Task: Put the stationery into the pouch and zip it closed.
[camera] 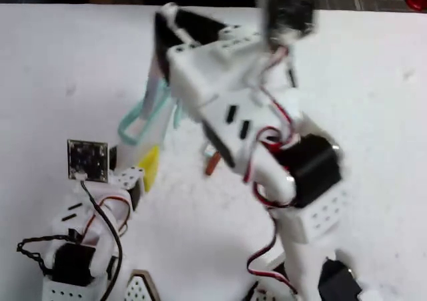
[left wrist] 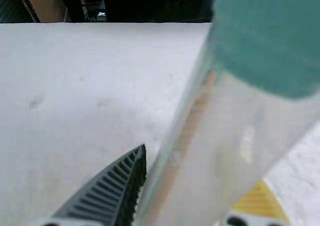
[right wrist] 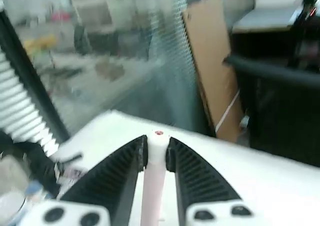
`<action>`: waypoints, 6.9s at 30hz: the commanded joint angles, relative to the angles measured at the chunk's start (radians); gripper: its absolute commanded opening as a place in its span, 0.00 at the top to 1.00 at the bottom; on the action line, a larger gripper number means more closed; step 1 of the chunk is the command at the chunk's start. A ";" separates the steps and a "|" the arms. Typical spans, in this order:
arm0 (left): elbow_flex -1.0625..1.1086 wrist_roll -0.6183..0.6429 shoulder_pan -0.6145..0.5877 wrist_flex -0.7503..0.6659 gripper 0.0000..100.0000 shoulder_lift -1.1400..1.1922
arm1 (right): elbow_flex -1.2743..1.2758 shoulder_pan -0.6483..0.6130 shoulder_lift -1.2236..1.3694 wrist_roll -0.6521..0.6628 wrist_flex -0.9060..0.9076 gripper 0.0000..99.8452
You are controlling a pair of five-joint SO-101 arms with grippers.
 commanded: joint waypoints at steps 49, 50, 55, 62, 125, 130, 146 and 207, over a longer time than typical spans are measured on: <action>-0.002 0.012 0.001 -0.020 0.76 0.008 | 0.103 0.489 0.912 -0.176 0.024 0.79; -0.002 0.012 0.001 -0.020 0.76 0.008 | 0.061 0.481 0.954 -0.178 0.035 0.79; -0.002 0.012 0.001 -0.020 0.76 0.008 | -0.181 0.433 1.122 -0.180 0.163 0.79; -0.002 0.012 0.001 -0.020 0.76 0.008 | -0.422 0.432 1.336 -0.180 0.260 0.80; -0.003 0.011 0.001 -0.018 0.76 0.008 | -0.129 0.262 -0.202 0.034 0.522 0.98; -0.003 0.009 0.001 -0.018 0.76 0.008 | -0.127 0.257 -0.236 0.034 0.358 0.98; -0.003 0.012 0.002 -0.005 0.76 0.008 | -0.095 0.110 -0.232 0.034 0.131 0.98; -0.003 0.012 0.002 -0.006 0.76 0.008 | 0.026 0.084 -0.061 0.032 0.179 0.74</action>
